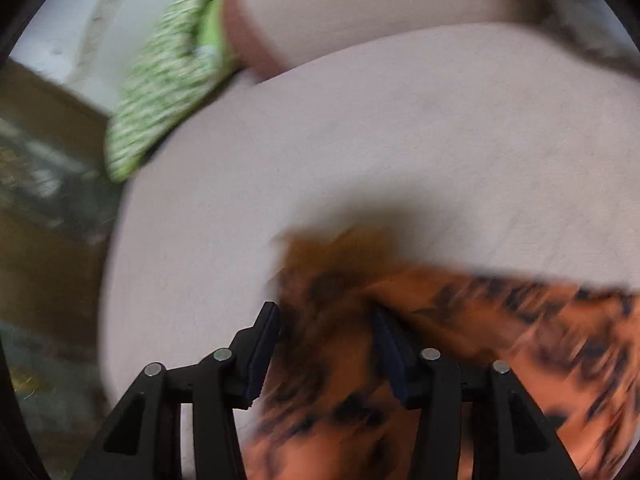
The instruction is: Fold small clothes
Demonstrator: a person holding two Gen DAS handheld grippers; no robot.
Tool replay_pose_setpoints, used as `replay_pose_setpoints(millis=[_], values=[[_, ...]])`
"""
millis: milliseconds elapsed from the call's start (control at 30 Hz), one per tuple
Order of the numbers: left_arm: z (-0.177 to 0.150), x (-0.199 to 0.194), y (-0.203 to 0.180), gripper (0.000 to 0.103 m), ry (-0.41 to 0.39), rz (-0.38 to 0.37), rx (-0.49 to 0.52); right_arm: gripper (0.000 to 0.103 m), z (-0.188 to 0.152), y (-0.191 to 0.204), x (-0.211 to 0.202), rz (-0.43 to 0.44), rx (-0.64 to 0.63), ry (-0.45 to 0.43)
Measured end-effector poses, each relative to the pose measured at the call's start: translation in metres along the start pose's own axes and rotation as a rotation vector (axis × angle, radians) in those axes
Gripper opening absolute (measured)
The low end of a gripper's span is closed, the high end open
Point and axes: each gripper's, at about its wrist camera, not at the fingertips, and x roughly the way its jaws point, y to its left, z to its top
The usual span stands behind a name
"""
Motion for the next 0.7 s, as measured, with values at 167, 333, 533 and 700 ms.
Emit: replay_pose_setpoints(millis=[167,333,533,700], values=[[0.003,-0.001,0.001,0.089,-0.001,0.008,0.015,0.046,0.002,-0.038,-0.036,-0.089,0.110,-0.167],[0.013,-0.018,0.008,0.089,-0.083,0.040,-0.013,0.057,-0.033,-0.083,-0.107,0.045,0.185,-0.252],[0.022,-0.020,0.052,0.089,-0.124,-0.004,-0.216,0.074,-0.082,-0.133,-0.163,0.052,0.266,-0.287],[0.023,-0.007,0.057,0.089,-0.098,0.009,-0.283,0.074,-0.125,-0.164,-0.157,0.140,0.365,-0.171]])
